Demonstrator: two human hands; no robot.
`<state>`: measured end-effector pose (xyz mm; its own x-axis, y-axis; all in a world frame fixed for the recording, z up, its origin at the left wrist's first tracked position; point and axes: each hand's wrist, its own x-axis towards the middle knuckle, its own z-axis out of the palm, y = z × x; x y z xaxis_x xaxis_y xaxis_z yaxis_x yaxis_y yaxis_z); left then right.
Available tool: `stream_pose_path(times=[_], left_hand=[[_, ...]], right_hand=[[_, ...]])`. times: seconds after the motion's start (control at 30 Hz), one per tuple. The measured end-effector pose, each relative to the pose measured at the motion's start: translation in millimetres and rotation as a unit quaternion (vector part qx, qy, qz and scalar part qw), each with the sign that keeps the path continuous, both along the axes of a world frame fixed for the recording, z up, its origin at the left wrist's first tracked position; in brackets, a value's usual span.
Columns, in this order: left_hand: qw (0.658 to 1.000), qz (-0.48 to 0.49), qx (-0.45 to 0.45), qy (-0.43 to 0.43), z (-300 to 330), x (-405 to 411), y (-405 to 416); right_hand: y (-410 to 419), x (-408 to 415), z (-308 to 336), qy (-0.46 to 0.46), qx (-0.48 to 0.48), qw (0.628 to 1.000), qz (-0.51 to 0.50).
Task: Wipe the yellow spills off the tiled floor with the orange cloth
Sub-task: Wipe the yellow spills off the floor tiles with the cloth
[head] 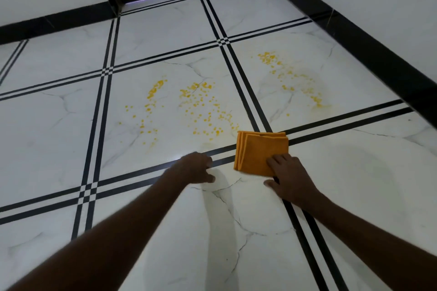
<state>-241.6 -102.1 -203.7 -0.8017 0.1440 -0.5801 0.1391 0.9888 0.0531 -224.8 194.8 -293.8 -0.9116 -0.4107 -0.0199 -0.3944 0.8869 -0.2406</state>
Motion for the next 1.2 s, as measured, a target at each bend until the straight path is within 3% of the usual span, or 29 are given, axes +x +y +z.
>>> stream_pose_path(times=[0.13,0.33,0.43,0.57,0.67,0.77,0.83,0.93,1.0,1.1,1.2], left_hand=[[1.000,-0.008,-0.018,0.000,51.7,-16.1,-7.9],[1.000,-0.008,-0.001,-0.010,110.7,-15.3,-23.3],[0.998,0.020,0.051,-0.014,127.8,-12.3,-25.7],[0.977,0.076,0.197,0.039,150.5,-18.9,-14.1],[0.915,0.136,0.377,0.040,163.7,-21.6,1.6],[0.810,0.215,0.546,0.014,175.7,-24.9,4.8],[0.754,0.234,0.613,-0.033,188.6,-24.4,-3.0],[0.721,0.215,0.653,-0.084,213.2,-18.0,-9.8],[0.717,0.211,0.663,-0.032,229.0,-15.3,-11.6],[0.758,0.201,0.606,0.134,253.0,-13.5,-12.6],[0.768,0.198,0.569,0.216,275.4,-10.0,-15.2]], right_hand=[[-8.1,-6.3,-0.1,0.014,0.038,0.999,-0.018],[-22.4,-39.8,56.4,-0.008,-0.068,0.986,-0.150],[-33.4,-58.7,111.6,-0.024,-0.088,0.987,-0.129],[-51.2,-70.6,206.0,-0.075,-0.217,0.971,-0.072],[-64.6,-58.7,278.4,-0.171,-0.361,0.915,-0.046],[-71.6,-50.4,333.3,-0.212,-0.433,0.876,-0.003],[-72.8,-51.7,358.2,-0.229,-0.460,0.857,0.020],[-71.2,-54.7,380.9,-0.246,-0.469,0.847,0.042],[-73.6,-54.7,386.4,-0.230,-0.483,0.845,0.013],[-82.7,-53.2,376.2,-0.197,-0.529,0.821,-0.088],[-92.6,-49.7,359.5,-0.239,-0.557,0.783,-0.140]])
